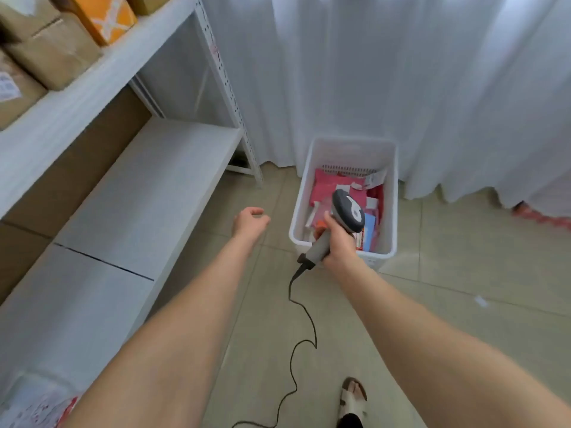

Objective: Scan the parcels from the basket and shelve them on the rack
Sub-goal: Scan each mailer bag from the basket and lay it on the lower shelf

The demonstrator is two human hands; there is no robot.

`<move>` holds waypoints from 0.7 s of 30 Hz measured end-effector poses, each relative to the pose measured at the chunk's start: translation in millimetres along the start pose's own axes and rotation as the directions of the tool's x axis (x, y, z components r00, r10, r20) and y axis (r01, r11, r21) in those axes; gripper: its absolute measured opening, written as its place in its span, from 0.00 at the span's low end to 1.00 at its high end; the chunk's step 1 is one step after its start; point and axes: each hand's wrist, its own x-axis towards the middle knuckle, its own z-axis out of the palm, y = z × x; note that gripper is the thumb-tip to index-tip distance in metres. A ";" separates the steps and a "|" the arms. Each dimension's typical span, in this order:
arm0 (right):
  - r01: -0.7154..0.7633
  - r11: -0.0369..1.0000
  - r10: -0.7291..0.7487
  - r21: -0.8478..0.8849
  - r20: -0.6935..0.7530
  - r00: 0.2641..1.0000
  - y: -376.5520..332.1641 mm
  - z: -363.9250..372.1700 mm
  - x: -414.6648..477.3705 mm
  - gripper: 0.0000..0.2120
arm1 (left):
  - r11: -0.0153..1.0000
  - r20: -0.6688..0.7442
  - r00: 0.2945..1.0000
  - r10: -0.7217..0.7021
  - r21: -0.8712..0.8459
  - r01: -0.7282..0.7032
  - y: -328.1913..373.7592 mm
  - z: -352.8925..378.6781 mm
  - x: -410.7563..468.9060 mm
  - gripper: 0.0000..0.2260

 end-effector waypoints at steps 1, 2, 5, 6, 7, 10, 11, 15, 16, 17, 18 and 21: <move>-0.008 0.998 0.008 0.057 -0.002 1.000 -11.8 -5.6 4.4 0.08 | 1.000 0.015 1.000 0.013 0.011 -0.013 10.8 9.9 1.0 0.14; -0.014 0.994 0.015 0.105 -0.005 1.000 -22.3 -10.2 8.9 0.09 | 0.999 0.029 0.999 0.027 0.023 -0.027 20.8 19.4 2.8 0.14; -0.040 0.981 0.047 0.189 -0.037 0.998 -49.7 -23.1 22.8 0.15 | 0.997 0.068 0.996 0.052 0.052 -0.056 48.2 49.4 10.6 0.13; -0.040 0.977 0.051 0.208 -0.049 0.998 -57.1 -27.6 28.7 0.16 | 0.997 0.090 0.994 0.056 0.055 -0.061 56.2 60.2 13.8 0.13; -0.039 0.974 0.054 0.221 -0.062 0.997 -64.1 -32.3 35.2 0.16 | 0.996 0.117 0.992 0.056 0.063 -0.064 63.3 72.1 17.2 0.13; -0.048 0.968 0.077 0.244 -0.108 0.991 -82.1 -45.9 57.1 0.15 | 0.990 0.204 0.977 0.065 0.110 -0.088 81.5 109.1 31.7 0.14; -0.059 0.971 0.091 0.234 -0.125 0.988 -86.2 -50.7 66.4 0.15 | 0.988 0.228 0.971 0.063 0.126 -0.094 86.2 121.4 37.8 0.14; -0.096 0.980 0.133 0.176 -0.209 0.969 -96.5 -66.2 120.9 0.13 | 0.972 0.321 0.946 0.032 0.209 -0.104 93.5 173.5 74.6 0.16; -0.110 0.984 0.142 0.143 -0.231 0.963 -97.5 -69.6 138.0 0.14 | 0.968 0.344 0.939 0.014 0.231 -0.099 92.6 187.8 86.4 0.16; -0.125 0.986 0.149 0.111 -0.243 0.959 -99.4 -71.6 156.6 0.16 | 0.964 0.366 0.930 -0.002 0.248 -0.095 91.8 203.6 100.2 0.17; -0.130 0.988 0.147 0.085 -0.256 0.955 -100.5 -74.1 175.9 0.18 | 0.959 0.389 0.921 -0.015 0.265 -0.096 89.4 220.0 114.7 0.18; -0.166 0.986 0.162 0.013 -0.298 0.941 -95.2 -84.9 229.1 0.20 | 0.933 0.431 0.901 -0.054 0.342 -0.108 72.6 263.9 150.9 0.19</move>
